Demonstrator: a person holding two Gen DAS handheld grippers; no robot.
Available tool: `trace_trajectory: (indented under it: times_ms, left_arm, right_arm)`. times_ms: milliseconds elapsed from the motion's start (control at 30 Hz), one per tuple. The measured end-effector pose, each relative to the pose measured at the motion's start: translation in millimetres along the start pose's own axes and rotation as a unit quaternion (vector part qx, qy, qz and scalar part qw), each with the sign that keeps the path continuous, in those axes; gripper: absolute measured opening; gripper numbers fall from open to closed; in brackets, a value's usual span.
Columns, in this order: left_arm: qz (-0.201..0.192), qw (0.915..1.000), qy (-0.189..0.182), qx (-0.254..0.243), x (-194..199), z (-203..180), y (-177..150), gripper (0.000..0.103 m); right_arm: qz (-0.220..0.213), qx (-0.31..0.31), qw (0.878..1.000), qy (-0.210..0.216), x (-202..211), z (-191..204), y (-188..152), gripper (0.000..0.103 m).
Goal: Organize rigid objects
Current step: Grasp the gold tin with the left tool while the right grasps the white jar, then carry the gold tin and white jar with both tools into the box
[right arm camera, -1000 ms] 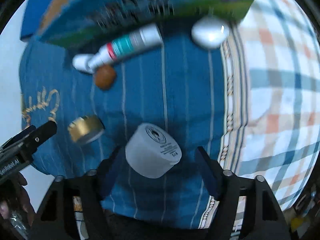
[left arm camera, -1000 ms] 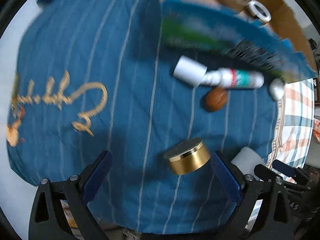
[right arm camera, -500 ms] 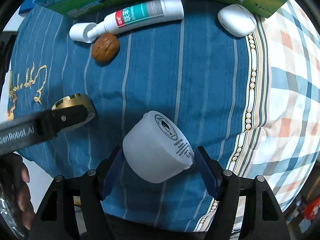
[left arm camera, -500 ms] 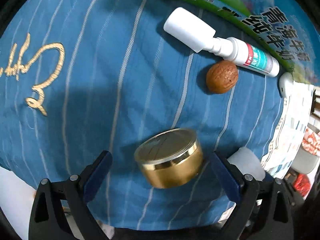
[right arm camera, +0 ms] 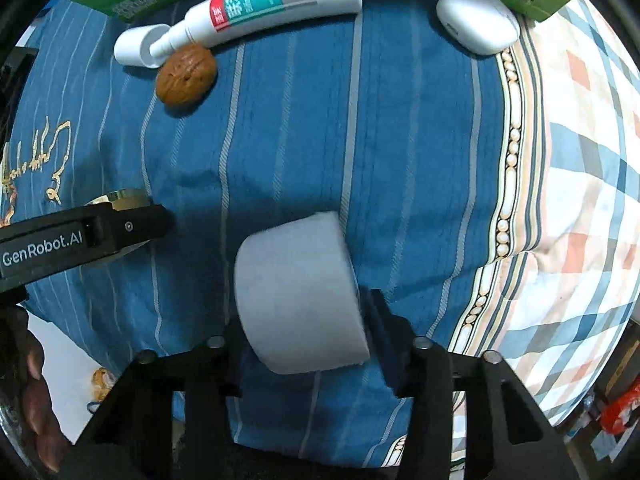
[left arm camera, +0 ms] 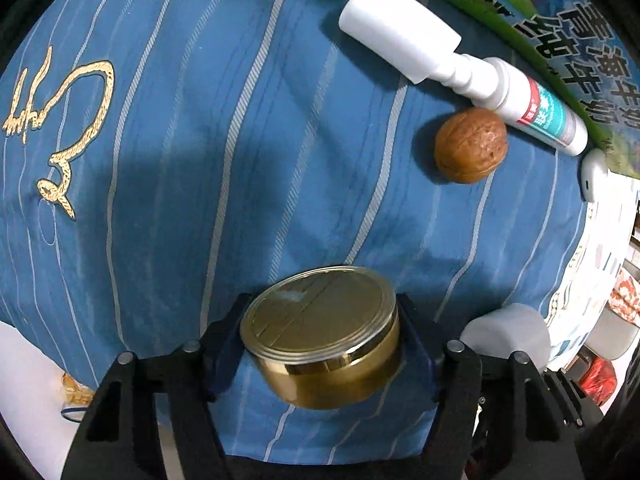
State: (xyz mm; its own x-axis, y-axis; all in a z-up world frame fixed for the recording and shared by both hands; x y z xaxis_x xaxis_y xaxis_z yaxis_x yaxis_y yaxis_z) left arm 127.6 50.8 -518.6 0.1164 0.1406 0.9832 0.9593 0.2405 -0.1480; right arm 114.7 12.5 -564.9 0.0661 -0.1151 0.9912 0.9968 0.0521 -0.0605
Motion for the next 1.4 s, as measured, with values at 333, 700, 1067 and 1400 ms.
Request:
trace_trajectory:
  times_ms: [333, 700, 1067, 1400]
  left_arm:
    - [-0.026, 0.9994, 0.014, -0.017, -1, -4, -9, 0.066]
    - [-0.062, 0.9965, 0.009, -0.056, 30, -44, -45, 0.066]
    - [-0.091, 0.9913, -0.025, -0.092, 84, -81, -64, 0.066]
    - [-0.169, 0.9746, -0.094, -0.113, 193, -105, -21, 0.066]
  right_arm:
    - [-0.014, 0.007, 1.0, -0.009, -8, 4, -5, 0.04]
    - [-0.037, 0.001, 0.999, -0.004, 11, -25, -21, 0.04]
    - [-0.069, -0.003, 0.997, 0.024, 52, -41, -38, 0.04]
    - [-0.134, -0.02, 0.988, 0.076, 152, -51, -7, 0.04]
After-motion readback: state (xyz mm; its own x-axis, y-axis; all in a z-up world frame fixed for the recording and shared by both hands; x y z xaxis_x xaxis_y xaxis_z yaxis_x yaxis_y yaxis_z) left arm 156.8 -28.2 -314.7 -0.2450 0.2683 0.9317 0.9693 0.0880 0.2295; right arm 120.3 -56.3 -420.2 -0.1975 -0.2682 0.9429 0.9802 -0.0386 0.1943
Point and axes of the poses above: each gripper's, at about its wrist camera, not at the fingertips, and x roughly against the way its jaws point, z to its left, y to its top, the point moved 5 cm from there along -x, roughly the way its jaws point, and after that the axes turned 7 degrees about -z, right-handed, at the moved point
